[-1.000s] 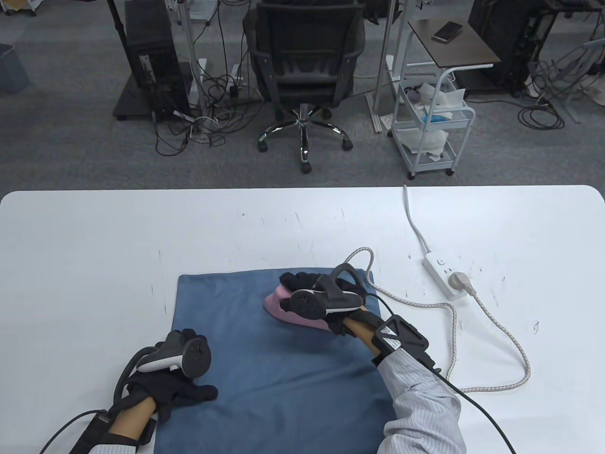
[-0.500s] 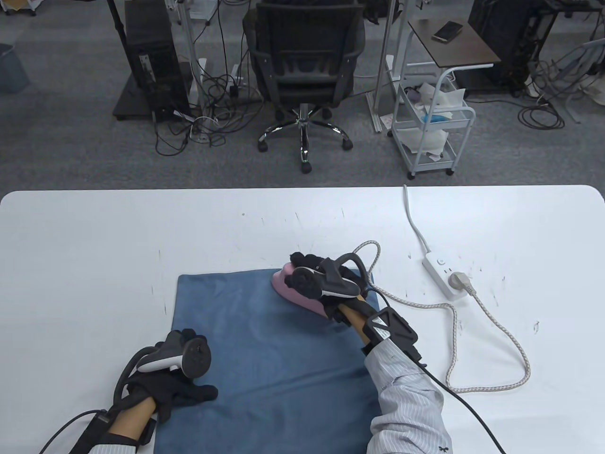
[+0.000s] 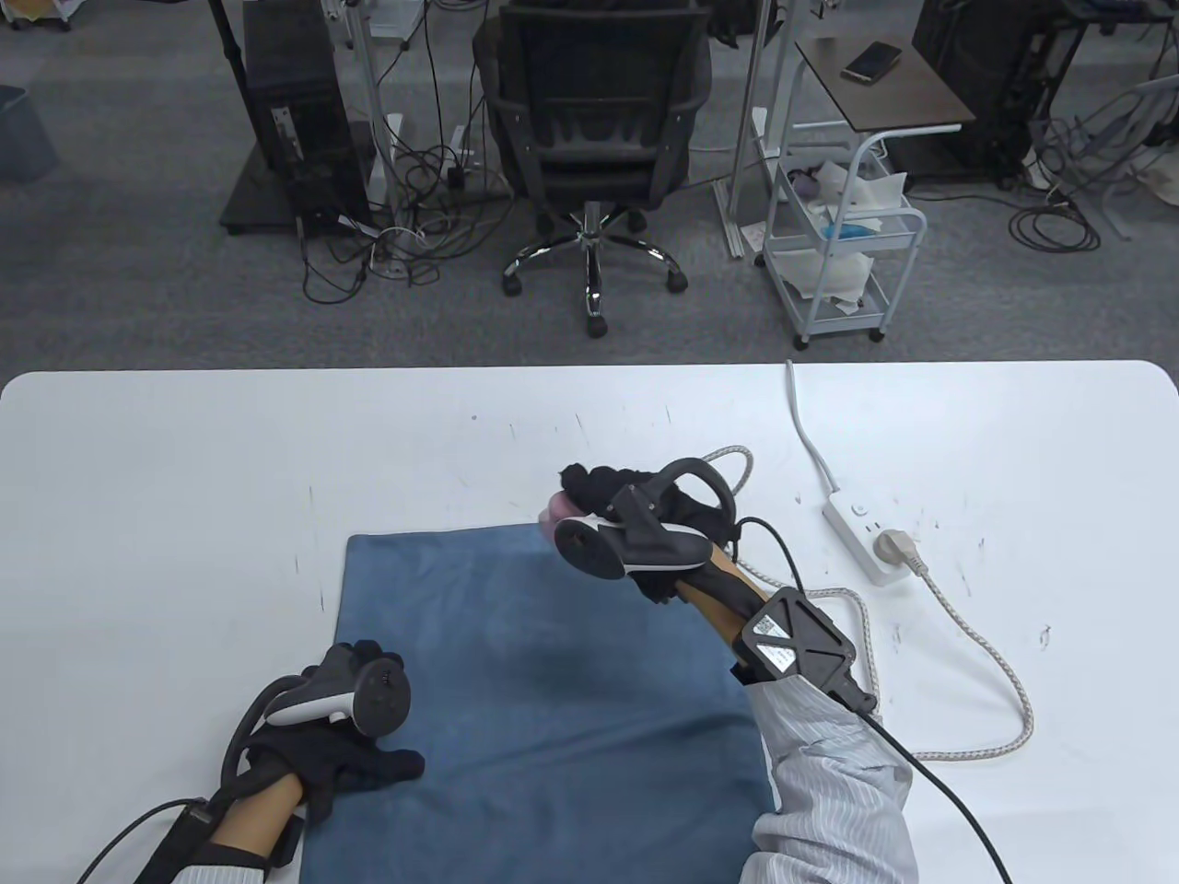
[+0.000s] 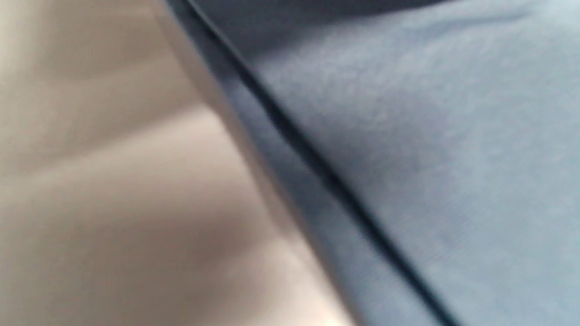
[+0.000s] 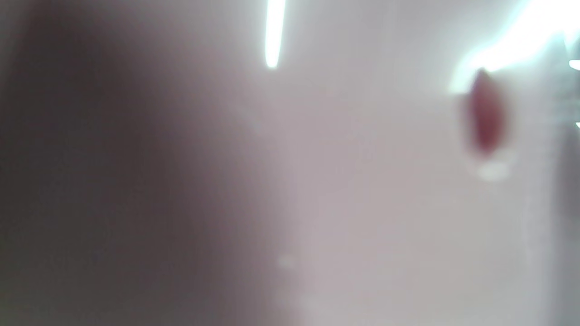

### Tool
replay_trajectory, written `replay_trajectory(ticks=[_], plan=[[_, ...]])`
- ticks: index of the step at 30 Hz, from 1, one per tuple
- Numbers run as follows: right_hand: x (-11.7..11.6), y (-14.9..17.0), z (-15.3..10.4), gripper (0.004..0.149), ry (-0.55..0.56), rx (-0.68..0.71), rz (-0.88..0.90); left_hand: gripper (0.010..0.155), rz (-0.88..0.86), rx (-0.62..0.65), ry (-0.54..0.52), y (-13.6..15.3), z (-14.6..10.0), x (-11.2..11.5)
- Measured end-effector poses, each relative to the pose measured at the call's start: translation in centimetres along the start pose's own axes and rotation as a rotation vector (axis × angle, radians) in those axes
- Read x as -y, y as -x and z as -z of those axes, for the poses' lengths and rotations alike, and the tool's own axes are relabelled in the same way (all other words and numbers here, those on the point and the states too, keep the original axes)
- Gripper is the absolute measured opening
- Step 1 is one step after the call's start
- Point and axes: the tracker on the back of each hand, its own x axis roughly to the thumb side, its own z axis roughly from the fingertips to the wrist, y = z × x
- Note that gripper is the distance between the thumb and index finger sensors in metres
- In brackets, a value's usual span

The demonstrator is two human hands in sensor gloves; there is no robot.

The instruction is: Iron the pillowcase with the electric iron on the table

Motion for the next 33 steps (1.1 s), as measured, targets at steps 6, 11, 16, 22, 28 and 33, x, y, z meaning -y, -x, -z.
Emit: replay_trajectory(ticks=[6, 11, 16, 22, 28, 33], plan=[[-3.8, -6.9, 0.1, 0.067, -0.070, 0.256, 0.109, 0.113, -0.004, 0.004, -0.001, 0.1, 0.0, 0.1], [-6.9, -9.3, -0.1, 0.067, -0.044, 0.297, 0.157, 0.113, -0.003, 0.004, -0.003, 0.1, -0.1, 0.1], [-8.4, -7.9, 0.6, 0.067, -0.012, 0.208, 0.127, 0.113, -0.002, 0.005, 0.000, 0.1, -0.1, 0.1], [-8.6, -6.0, 1.6, 0.066, -0.061, 0.096, 0.075, 0.113, -0.002, 0.005, 0.001, 0.1, -0.1, 0.1], [-7.4, -8.7, 0.6, 0.066, -0.068, 0.230, 0.175, 0.113, -0.004, 0.006, 0.001, 0.1, -0.1, 0.1], [-8.6, -8.7, 2.2, 0.066, -0.058, 0.179, 0.154, 0.113, -0.003, 0.005, -0.001, 0.1, -0.1, 0.1]])
